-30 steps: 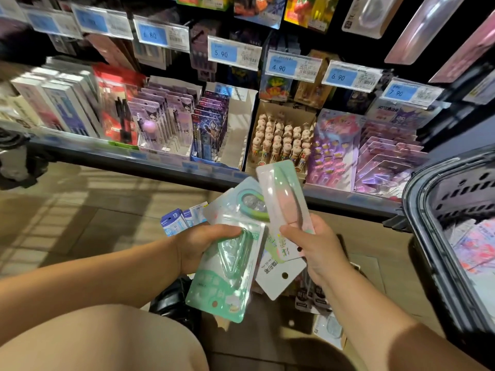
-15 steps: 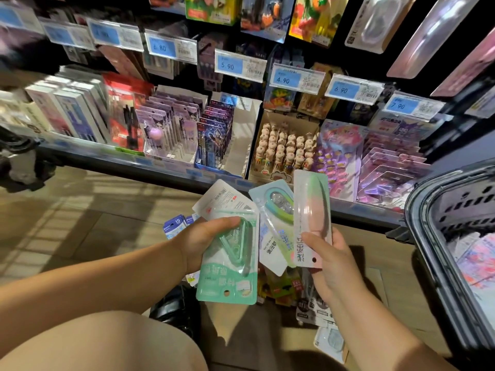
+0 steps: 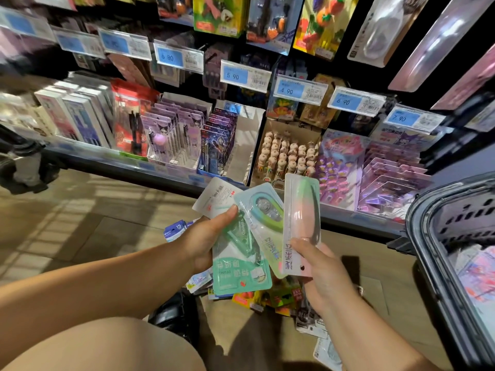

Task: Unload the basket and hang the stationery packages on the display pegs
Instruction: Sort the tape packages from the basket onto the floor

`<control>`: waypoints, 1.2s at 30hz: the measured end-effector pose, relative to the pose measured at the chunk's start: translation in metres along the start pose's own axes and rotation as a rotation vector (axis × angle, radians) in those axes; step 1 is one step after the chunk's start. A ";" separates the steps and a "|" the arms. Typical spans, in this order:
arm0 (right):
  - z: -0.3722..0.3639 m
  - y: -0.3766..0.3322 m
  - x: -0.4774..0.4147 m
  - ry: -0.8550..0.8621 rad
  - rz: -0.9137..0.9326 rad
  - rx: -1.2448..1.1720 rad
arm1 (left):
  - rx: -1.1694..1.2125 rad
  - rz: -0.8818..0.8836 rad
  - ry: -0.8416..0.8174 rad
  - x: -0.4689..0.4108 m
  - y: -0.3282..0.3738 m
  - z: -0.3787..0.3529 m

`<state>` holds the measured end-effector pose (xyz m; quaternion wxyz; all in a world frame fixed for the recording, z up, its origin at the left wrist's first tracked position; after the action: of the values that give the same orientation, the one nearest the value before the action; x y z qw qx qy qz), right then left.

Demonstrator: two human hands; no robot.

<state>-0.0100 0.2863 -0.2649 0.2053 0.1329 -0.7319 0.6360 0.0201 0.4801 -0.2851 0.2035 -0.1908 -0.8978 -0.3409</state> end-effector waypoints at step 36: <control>0.011 0.005 -0.005 0.094 -0.153 -0.135 | 0.039 0.010 -0.145 0.009 -0.001 -0.006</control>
<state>-0.0090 0.2762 -0.2731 0.2958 0.1444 -0.7503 0.5734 0.0136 0.4773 -0.2775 0.1436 -0.2155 -0.9157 -0.3074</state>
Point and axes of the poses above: each hand's wrist, its own x-axis away from the middle knuckle, its own z-axis out of the back of the hand, y = z × x, the point moved 5 cm from there along -x, towards the middle knuckle, and after that the axes turned 12 degrees about x, right-handed, at the moved point
